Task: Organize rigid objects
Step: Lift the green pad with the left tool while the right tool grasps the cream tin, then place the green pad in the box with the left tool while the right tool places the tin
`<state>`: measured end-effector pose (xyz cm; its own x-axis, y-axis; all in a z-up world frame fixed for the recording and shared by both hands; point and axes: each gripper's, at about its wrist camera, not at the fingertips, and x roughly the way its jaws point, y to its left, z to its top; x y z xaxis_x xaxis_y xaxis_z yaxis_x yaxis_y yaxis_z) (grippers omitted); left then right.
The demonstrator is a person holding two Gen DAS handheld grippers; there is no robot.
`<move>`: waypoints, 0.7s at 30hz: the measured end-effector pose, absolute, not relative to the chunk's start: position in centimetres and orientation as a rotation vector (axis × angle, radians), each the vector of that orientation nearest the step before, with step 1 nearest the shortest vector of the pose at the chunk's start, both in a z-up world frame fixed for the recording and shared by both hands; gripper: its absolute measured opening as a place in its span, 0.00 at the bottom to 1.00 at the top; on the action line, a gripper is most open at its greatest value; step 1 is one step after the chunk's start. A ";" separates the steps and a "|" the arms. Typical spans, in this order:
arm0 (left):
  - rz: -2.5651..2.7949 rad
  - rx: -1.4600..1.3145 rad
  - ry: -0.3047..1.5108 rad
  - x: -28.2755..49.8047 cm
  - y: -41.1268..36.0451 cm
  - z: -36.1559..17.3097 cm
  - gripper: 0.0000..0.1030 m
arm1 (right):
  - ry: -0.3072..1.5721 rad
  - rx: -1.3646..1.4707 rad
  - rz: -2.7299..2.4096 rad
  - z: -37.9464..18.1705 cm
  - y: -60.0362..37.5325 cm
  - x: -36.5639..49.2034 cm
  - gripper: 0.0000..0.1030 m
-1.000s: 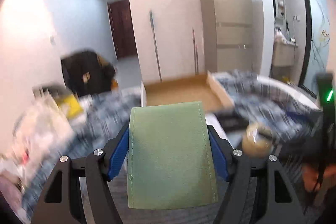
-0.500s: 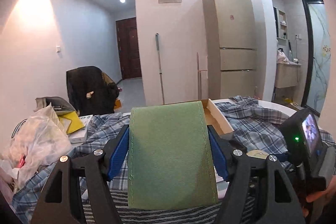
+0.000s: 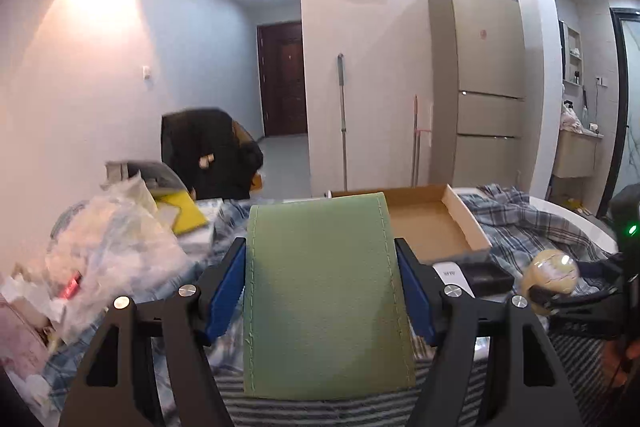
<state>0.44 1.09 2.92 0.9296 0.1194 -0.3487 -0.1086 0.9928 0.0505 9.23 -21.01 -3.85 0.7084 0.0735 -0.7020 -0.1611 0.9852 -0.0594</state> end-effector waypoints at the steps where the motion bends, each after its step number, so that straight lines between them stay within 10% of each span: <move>1: 0.121 0.032 0.334 0.2 1.0 3.2 0.70 | 0.758 -0.116 0.118 -3.1 -21.3 9.1 0.71; 21: -0.055 0.052 0.124 6.3 -2.1 13.2 0.70 | 0.558 0.026 0.086 10.1 -17.4 15.5 0.71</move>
